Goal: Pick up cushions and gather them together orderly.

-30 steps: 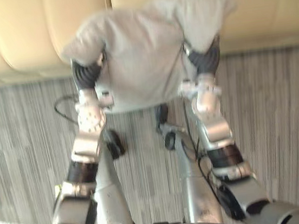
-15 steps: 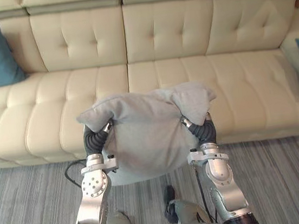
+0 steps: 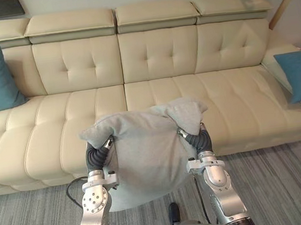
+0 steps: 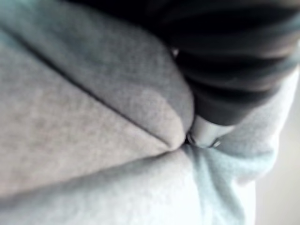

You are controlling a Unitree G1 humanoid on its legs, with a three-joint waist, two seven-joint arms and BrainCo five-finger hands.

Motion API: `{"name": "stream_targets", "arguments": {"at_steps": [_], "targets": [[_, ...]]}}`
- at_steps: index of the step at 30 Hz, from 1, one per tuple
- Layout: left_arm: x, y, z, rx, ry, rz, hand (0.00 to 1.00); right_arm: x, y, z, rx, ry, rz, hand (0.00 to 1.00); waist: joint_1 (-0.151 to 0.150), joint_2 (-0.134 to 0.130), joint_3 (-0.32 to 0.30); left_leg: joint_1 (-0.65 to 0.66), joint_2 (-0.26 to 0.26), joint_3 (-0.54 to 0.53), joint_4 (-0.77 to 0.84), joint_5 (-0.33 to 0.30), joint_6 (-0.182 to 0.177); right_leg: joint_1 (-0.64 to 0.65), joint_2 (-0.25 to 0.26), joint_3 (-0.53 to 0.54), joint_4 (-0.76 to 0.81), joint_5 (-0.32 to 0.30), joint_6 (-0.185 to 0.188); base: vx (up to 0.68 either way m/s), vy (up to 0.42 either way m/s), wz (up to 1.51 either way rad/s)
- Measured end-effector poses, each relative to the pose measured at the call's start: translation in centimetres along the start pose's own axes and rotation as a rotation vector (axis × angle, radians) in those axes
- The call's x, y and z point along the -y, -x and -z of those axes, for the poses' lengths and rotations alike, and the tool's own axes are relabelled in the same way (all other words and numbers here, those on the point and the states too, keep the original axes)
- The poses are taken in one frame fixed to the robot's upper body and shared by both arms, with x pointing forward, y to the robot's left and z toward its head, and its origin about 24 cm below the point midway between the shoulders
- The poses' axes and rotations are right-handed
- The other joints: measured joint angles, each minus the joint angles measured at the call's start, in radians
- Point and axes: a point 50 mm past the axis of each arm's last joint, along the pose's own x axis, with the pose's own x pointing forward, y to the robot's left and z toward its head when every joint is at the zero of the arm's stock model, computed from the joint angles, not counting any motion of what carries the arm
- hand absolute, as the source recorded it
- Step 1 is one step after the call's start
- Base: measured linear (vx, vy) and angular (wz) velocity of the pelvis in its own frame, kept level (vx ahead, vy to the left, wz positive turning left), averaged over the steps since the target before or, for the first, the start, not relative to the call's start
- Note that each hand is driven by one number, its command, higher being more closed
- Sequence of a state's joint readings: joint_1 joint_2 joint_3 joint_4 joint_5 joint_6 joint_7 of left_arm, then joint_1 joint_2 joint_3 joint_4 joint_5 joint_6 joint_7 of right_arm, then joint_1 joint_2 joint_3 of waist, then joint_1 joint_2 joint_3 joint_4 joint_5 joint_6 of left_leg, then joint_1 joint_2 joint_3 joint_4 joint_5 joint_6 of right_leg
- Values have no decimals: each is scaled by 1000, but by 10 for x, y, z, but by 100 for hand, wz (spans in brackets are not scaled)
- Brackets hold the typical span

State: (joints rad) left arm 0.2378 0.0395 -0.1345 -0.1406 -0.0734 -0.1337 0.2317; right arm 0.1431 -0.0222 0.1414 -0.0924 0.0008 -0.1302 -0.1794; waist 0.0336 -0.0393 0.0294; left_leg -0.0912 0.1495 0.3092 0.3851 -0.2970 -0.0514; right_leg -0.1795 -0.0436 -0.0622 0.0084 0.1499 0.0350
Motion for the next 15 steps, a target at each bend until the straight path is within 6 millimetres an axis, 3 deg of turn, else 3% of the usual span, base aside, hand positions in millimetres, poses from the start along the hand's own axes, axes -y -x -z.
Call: {"name": "stream_targets", "arguments": {"at_steps": [4, 6, 10, 14, 15], "targets": [[0, 0, 0, 0, -1, -1, 100, 0, 0, 0, 2, 6, -1, 100, -12, -12, 24, -16, -6, -5, 102, -55, 15, -103, -29, -2, 256, -99, 7, -103, 105, -9], [-3, -1, 0, 1, -4, -11, 100, -3, -3, -2, 10, 5, -12, 100, -16, -12, 39, -16, -7, -4, 132, -88, 28, -129, -49, -17, 327, -129, -10, -89, 123, 0], [-9, -2, -2, 10, -29, -16, 100, -9, -15, 1, 4, 19, -47, 100, -27, 7, 55, -17, -8, -8, 135, -102, 62, -140, -66, -73, 338, -158, -23, 4, 48, -5], [-8, -6, -5, 25, -32, -13, 100, -8, -21, 3, 0, 32, -60, 100, -38, 12, 60, 8, -2, -20, 85, -114, 49, -215, -57, -81, 305, -159, 12, 71, -49, 5], [-8, -6, -4, 23, -34, -9, 100, -6, -21, 3, -1, 40, -66, 100, -59, 8, 59, 43, -19, -34, 54, -113, 7, -233, -58, -78, 268, -101, 20, 89, -97, 36]]}}
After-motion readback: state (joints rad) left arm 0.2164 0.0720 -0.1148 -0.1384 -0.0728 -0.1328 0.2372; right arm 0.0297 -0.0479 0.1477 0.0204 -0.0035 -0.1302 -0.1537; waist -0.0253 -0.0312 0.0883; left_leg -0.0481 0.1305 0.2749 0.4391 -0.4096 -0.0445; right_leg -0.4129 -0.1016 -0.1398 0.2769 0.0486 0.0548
